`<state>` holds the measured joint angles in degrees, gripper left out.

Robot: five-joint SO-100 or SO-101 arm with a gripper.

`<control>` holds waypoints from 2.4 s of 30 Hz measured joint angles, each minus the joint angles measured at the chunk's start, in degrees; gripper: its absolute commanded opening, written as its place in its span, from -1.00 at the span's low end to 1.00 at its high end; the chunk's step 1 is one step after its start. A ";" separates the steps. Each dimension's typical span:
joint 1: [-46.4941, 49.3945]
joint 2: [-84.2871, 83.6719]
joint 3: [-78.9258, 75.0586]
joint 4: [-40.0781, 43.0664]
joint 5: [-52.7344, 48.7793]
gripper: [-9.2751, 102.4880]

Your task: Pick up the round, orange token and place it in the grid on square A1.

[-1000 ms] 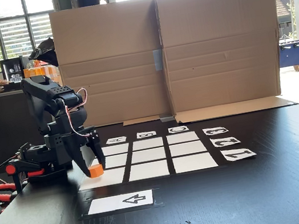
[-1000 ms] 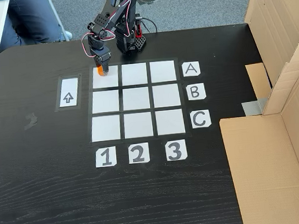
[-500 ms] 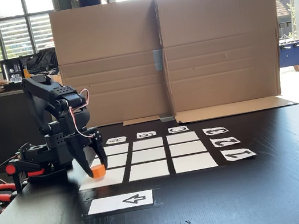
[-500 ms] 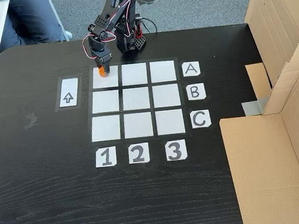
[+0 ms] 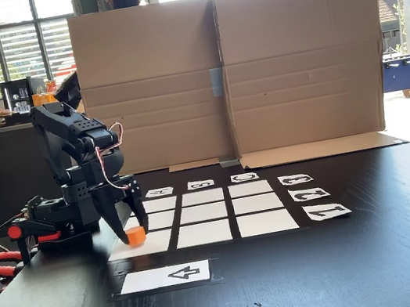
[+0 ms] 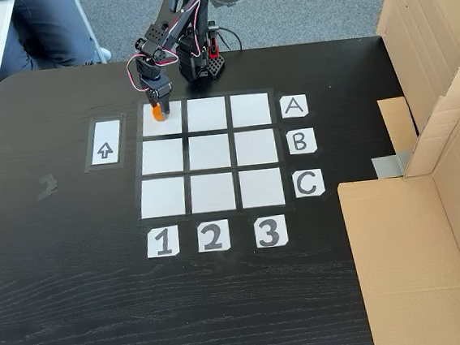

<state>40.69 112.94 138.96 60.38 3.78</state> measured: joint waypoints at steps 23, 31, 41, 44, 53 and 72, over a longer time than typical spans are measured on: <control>2.29 -0.35 -7.82 -4.83 0.35 -0.21; 8.17 3.08 -15.56 -8.35 0.35 -0.21; 15.73 16.79 -22.41 9.58 0.35 -0.23; 18.54 23.20 -21.97 12.30 0.35 -0.26; 30.32 44.65 -8.70 13.80 0.35 -0.36; 49.22 73.04 22.06 15.64 -1.76 -0.82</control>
<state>89.91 185.98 161.02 76.03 2.02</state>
